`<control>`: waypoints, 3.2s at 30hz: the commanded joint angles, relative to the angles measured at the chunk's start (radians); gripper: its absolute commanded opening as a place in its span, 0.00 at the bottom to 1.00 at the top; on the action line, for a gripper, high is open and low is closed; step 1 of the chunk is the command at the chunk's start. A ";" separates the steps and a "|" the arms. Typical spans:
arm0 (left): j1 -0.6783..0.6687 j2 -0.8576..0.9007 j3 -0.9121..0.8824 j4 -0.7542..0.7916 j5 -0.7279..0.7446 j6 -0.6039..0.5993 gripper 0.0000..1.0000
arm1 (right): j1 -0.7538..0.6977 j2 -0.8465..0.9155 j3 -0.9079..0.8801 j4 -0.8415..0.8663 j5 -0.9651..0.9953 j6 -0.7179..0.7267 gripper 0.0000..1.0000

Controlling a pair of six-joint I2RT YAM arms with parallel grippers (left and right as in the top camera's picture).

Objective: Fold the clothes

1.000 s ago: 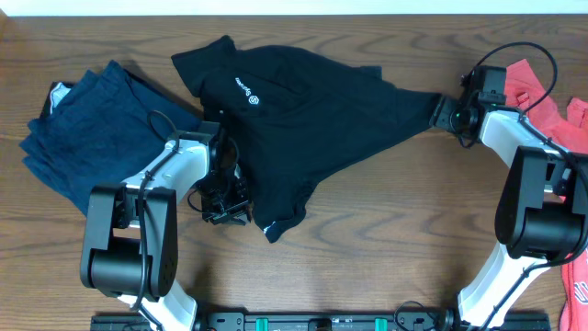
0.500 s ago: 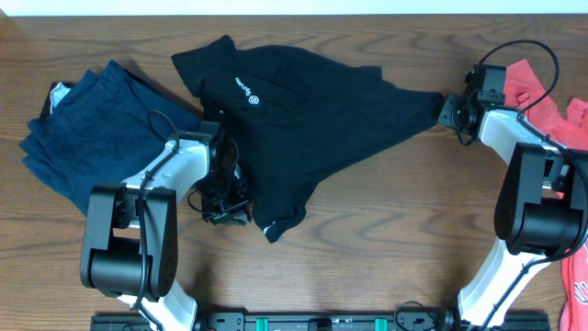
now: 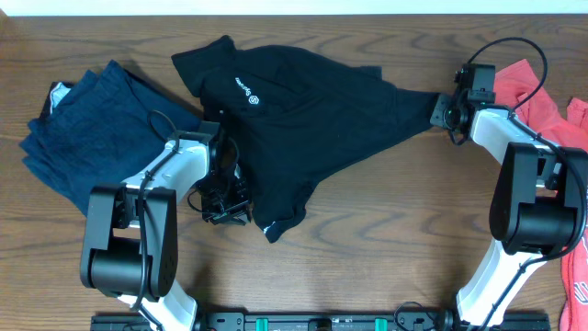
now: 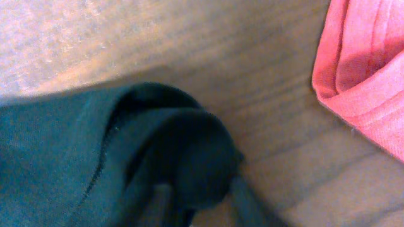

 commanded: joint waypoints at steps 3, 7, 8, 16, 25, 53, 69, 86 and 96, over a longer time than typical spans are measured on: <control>0.002 -0.008 -0.011 -0.004 0.014 0.010 0.12 | 0.005 0.056 -0.027 -0.082 0.066 0.010 0.01; 0.002 -0.008 -0.011 -0.004 0.014 0.010 0.12 | -0.009 0.024 -0.026 -0.176 0.093 0.014 0.01; 0.002 -0.008 -0.011 -0.004 0.014 0.010 0.12 | -0.012 0.007 -0.026 -0.205 0.093 0.014 0.01; 0.002 -0.008 -0.012 0.000 0.017 0.010 0.67 | -0.016 -0.126 -0.024 -0.412 0.093 0.009 0.01; 0.002 -0.008 -0.013 0.095 0.031 0.019 0.69 | -0.016 -0.141 -0.024 -0.512 0.093 -0.015 0.01; 0.018 -0.109 0.061 0.111 0.126 0.173 0.06 | -0.034 -0.196 -0.017 -0.647 -0.114 -0.038 0.01; 0.246 -0.635 0.662 -0.061 0.118 0.206 0.06 | -0.236 -0.778 0.270 -0.805 -0.370 -0.156 0.01; 0.293 -0.658 0.861 -0.071 0.124 0.134 0.06 | -0.239 -0.915 0.550 -0.799 -0.199 -0.129 0.01; 0.219 -0.370 0.861 0.024 0.185 0.126 0.06 | -0.226 -0.597 0.550 -0.780 -0.204 -0.130 0.01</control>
